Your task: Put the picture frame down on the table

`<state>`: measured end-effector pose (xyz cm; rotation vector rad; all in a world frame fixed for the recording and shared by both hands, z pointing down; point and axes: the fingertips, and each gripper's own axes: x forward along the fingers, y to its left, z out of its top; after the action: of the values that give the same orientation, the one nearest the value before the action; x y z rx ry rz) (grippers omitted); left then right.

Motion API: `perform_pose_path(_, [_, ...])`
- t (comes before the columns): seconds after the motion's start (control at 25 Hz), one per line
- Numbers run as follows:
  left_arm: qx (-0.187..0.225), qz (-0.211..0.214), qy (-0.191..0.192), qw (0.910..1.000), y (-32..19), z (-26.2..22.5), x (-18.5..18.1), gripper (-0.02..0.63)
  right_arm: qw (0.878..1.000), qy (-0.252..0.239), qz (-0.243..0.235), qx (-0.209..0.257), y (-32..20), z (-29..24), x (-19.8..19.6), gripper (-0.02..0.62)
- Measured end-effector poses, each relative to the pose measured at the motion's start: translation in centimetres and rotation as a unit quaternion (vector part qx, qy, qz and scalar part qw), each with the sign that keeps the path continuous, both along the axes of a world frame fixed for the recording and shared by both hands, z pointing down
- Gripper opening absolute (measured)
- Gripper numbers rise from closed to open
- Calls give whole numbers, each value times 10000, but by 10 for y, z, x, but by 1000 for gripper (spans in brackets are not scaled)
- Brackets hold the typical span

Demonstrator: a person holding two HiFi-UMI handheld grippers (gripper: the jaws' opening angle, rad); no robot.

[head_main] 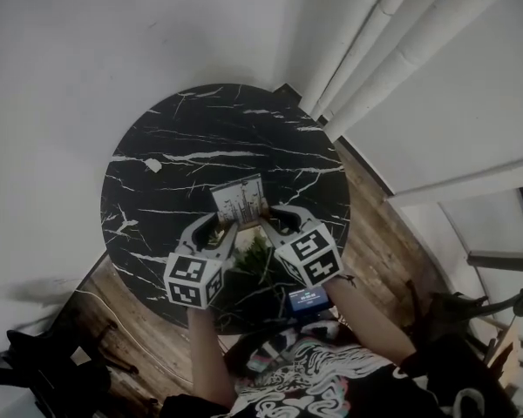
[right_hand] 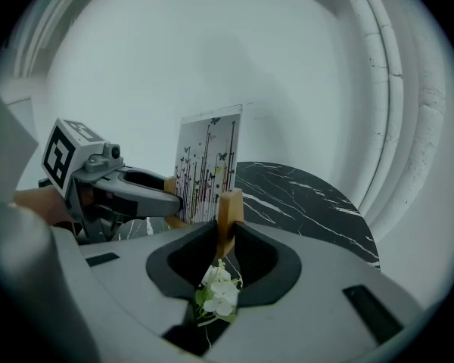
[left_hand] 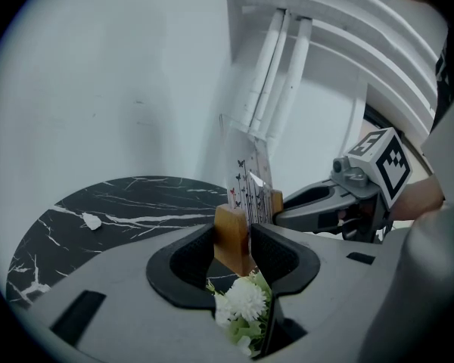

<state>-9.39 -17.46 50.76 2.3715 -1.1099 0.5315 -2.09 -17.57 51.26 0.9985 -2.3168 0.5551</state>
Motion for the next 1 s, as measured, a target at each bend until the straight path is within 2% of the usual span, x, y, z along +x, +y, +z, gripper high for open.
perform_pose_path(1.0, [-403, -190, -134, 9989, -35, 52, -23, 163, 9979, 250, -486, -350, -39, 53, -24, 78])
